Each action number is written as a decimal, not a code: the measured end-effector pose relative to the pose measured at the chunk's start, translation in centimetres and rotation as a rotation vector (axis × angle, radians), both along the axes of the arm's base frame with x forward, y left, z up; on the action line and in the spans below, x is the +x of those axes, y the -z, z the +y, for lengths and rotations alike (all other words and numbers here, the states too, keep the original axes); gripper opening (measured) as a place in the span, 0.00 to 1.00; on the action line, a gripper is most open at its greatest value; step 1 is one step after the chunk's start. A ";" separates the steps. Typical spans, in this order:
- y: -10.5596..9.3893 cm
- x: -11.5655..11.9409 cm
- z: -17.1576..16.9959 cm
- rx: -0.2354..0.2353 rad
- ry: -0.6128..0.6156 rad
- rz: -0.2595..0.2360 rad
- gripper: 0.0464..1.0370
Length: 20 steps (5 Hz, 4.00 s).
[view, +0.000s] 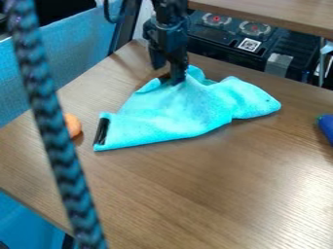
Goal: Unfold the blue cloth with a red thing on it from top left to bottom right
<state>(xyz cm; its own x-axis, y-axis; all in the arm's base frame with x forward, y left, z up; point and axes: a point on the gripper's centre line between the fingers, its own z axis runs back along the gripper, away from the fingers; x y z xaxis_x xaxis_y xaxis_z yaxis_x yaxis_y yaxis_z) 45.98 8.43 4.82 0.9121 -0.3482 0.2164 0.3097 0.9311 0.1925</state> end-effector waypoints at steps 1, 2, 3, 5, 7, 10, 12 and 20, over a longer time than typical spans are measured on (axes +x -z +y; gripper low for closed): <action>0.4 0.1 0.0 0.005 -0.024 0.009 0.66; 0.4 0.1 0.0 0.002 -0.032 0.008 0.35; 0.7 0.0 -0.3 -0.015 -0.028 0.011 0.12; -3.9 -0.8 -4.5 -0.062 0.041 -0.078 0.01; -5.6 -2.6 -10.6 -0.030 0.150 -0.091 0.01; -2.4 -9.3 -17.0 0.080 0.345 -0.005 0.01; -1.7 -11.7 -17.8 0.086 0.377 0.005 0.01; -0.8 -19.8 -24.3 -0.007 0.425 0.209 0.01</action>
<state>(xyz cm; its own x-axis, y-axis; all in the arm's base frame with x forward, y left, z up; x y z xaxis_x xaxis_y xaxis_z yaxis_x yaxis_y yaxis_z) 26.14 -15.87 5.63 0.7137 -0.6989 0.0471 0.6948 0.7148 0.0794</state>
